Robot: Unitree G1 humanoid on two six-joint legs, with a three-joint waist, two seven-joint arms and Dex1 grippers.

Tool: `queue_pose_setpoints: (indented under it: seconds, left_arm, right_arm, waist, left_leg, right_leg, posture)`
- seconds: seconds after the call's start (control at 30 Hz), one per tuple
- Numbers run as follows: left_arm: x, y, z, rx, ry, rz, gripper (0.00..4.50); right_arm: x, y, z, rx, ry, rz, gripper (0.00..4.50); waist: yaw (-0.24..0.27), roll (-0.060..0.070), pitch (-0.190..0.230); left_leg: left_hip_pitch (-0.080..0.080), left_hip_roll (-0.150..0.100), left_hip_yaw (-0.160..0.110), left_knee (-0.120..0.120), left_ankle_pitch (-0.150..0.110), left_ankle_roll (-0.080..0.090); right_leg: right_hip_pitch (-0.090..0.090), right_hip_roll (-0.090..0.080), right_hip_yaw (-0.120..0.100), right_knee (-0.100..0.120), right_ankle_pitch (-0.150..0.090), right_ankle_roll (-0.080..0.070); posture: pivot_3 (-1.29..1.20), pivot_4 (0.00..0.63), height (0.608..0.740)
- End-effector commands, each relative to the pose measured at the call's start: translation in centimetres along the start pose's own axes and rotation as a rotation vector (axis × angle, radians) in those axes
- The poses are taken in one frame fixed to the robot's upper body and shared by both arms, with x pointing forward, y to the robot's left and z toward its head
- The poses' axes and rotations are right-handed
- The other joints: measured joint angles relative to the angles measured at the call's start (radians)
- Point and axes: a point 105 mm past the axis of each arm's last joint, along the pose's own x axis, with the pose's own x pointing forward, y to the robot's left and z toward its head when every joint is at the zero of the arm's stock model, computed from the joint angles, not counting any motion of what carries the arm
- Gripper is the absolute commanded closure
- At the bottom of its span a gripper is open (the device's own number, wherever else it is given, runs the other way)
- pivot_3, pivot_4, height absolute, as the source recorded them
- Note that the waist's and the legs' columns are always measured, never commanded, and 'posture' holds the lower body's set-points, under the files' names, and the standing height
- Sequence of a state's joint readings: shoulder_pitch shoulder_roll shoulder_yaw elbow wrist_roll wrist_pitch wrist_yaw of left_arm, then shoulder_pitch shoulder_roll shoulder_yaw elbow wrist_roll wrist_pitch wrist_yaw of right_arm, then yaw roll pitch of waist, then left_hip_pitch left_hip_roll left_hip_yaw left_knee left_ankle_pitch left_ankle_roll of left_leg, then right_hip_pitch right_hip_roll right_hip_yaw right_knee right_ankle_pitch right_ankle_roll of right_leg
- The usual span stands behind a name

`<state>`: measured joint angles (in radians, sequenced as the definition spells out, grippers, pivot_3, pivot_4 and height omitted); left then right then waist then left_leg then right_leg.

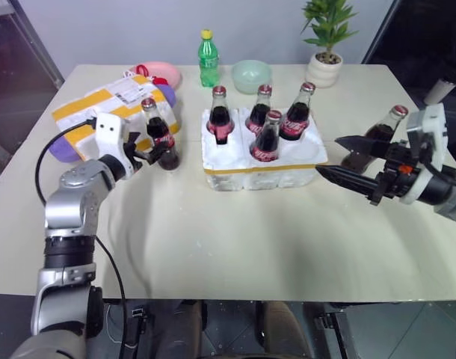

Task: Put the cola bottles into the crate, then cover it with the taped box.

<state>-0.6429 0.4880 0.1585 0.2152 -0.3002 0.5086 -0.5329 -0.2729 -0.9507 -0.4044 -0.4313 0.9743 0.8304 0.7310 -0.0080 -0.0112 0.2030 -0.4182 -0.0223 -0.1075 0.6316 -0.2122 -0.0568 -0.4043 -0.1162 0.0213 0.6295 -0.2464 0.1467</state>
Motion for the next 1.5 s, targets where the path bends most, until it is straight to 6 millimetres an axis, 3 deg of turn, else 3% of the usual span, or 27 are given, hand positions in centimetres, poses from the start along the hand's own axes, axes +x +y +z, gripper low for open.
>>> queue_pose_setpoints:
  seconds: [0.03,0.3,0.4,0.47,0.5,0.7,0.9,1.03,1.23,1.5]
  left_arm:
    - [1.1,0.0,1.5,0.057,-0.050,-0.023,0.07]
    - [2.5,-0.1,1.6,0.061,-0.051,-0.054,0.07]
    - [2.2,-0.2,1.5,0.077,-0.037,-0.072,0.88]
    - [1.9,0.0,1.7,0.089,-0.026,-0.076,1.80]
    - [1.7,0.2,1.9,0.092,-0.024,-0.075,1.80]
    - [-0.1,0.4,6.6,0.039,-0.080,-0.170,1.80]
    - [-2.1,-3.4,13.1,-0.023,-0.138,-0.485,1.80]
    - [-1.0,-6.5,15.7,-0.019,-0.178,-0.615,1.80]
    - [1.4,-10.4,13.1,0.071,-0.112,-0.736,1.80]
    - [3.3,-12.3,8.8,0.239,-0.029,-0.761,1.80]
  right_arm:
    - [-0.2,0.3,1.3,-0.034,-0.051,0.006,0.00]
    - [0.0,0.3,1.3,-0.037,-0.059,0.006,0.00]
    - [-0.1,0.3,1.4,-0.041,-0.058,0.005,0.00]
    - [-0.2,0.4,1.4,-0.043,-0.060,0.003,0.00]
    - [-0.2,0.3,1.4,-0.042,-0.061,0.001,0.00]
    - [-0.3,0.4,1.2,-0.039,-0.061,-0.011,0.00]
    - [-0.5,0.7,0.9,-0.038,-0.055,-0.024,0.00]
    - [-0.8,0.7,0.7,-0.034,-0.058,-0.045,0.00]
    - [-1.2,0.8,0.6,-0.030,-0.065,-0.078,0.00]
    - [-1.7,0.9,0.4,-0.016,-0.074,-0.117,0.00]
  waist:
    - [-0.001,0.000,0.000]
    - [-0.006,0.000,0.000]
    - [-0.004,0.000,0.000]
    - [-0.004,0.000,0.000]
    - [-0.006,0.000,0.000]
    - [-0.009,-0.001,0.000]
    - [0.004,-0.003,0.002]
    - [0.006,-0.003,0.002]
    - [-0.009,-0.002,0.002]
    - [-0.005,-0.002,0.002]
  left_leg:
    - [0.000,0.000,0.000,0.000,0.000,0.000]
    - [0.000,0.000,0.000,-0.001,0.000,0.000]
    - [0.000,0.000,0.000,-0.001,0.000,0.000]
    - [0.000,0.000,0.000,-0.001,0.000,0.000]
    - [0.000,0.000,0.000,-0.001,0.000,0.000]
    - [-0.001,0.000,0.000,-0.001,0.000,0.000]
    - [-0.008,0.000,-0.003,0.001,0.000,0.000]
    - [-0.007,-0.001,-0.003,0.001,0.000,0.000]
    - [-0.006,-0.001,-0.002,0.000,0.000,0.000]
    - [-0.006,0.000,-0.002,-0.001,0.000,0.000]
  right_leg:
    - [0.000,0.000,0.000,0.000,0.000,0.000]
    - [-0.001,0.000,0.000,0.000,0.000,0.000]
    - [-0.001,0.000,0.000,0.000,0.000,0.000]
    - [-0.001,0.000,0.000,0.000,0.000,0.000]
    - [-0.001,0.000,0.000,0.000,0.000,0.000]
    - [-0.002,0.000,0.000,0.001,0.000,0.000]
    - [-0.006,0.000,-0.003,0.000,0.000,0.000]
    - [-0.005,-0.001,-0.003,0.000,0.000,0.001]
    - [-0.005,0.000,-0.003,0.000,0.000,0.000]
    - [-0.006,0.000,-0.002,0.001,0.000,0.000]
  posture:
    - [0.00,0.150,0.739]
    - [0.00,0.150,0.739]
    - [0.00,0.150,0.739]
    - [0.00,0.150,0.739]
    - [0.00,0.150,0.739]
    - [0.00,0.150,0.739]
    - [0.00,0.150,0.739]
    - [0.00,0.150,0.739]
    - [0.00,0.150,0.739]
    - [0.00,0.150,0.739]
